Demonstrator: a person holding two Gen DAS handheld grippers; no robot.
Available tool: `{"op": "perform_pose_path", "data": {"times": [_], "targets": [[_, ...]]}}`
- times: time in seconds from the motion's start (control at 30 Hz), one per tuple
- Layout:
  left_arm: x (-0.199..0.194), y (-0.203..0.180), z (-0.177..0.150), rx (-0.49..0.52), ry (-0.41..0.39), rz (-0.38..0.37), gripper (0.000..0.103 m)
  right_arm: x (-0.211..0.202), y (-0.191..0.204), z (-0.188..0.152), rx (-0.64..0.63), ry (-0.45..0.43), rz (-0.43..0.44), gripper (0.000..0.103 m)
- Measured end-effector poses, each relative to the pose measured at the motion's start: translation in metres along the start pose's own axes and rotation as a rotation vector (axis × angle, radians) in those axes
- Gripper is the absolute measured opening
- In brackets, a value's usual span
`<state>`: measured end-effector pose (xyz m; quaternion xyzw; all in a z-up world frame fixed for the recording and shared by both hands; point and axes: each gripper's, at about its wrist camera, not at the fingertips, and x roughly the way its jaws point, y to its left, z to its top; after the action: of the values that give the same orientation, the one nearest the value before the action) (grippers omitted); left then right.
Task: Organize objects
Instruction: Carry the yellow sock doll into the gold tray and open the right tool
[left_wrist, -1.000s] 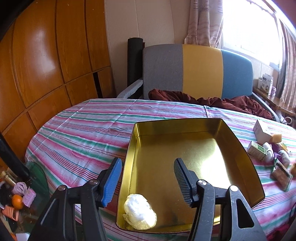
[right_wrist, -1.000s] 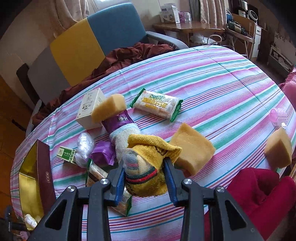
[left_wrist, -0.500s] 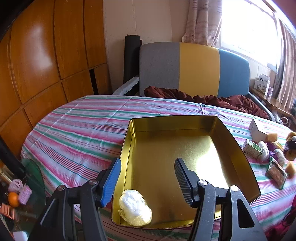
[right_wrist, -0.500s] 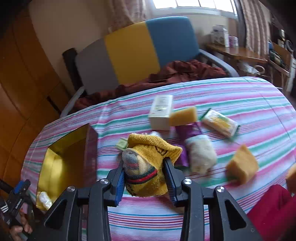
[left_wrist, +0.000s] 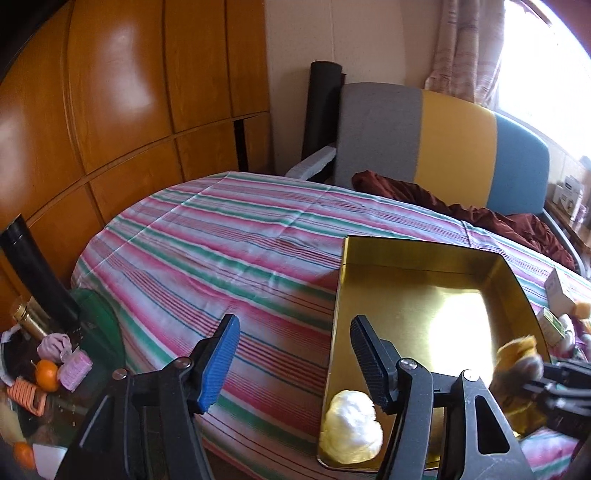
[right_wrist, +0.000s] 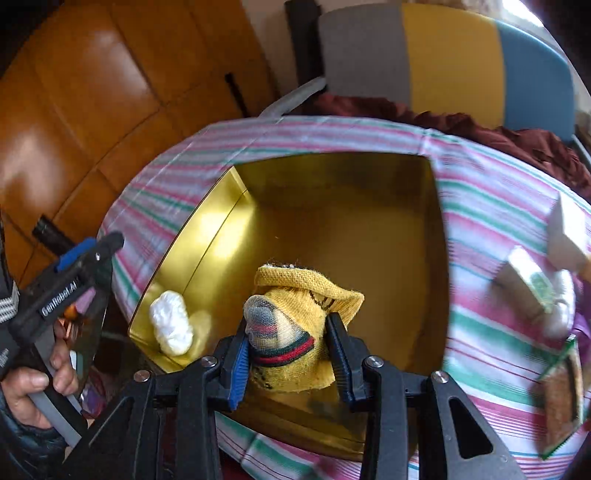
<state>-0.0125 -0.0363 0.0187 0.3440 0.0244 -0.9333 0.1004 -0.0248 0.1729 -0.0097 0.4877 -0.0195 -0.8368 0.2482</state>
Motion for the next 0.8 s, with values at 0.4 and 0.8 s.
{"op": "perform_pose_path", "data": {"times": [0.4, 0.8], "targets": [[0.014, 0.002, -0.003, -0.005, 0.024, -0.012, 0.065, 0.038, 0.028, -0.011, -0.058, 0.060, 0.032, 0.041], [0.011, -0.009, -0.008, 0.020, 0.022, -0.033, 0.070, 0.040, 0.034, -0.015, -0.069, 0.061, 0.202, 0.086]]}}
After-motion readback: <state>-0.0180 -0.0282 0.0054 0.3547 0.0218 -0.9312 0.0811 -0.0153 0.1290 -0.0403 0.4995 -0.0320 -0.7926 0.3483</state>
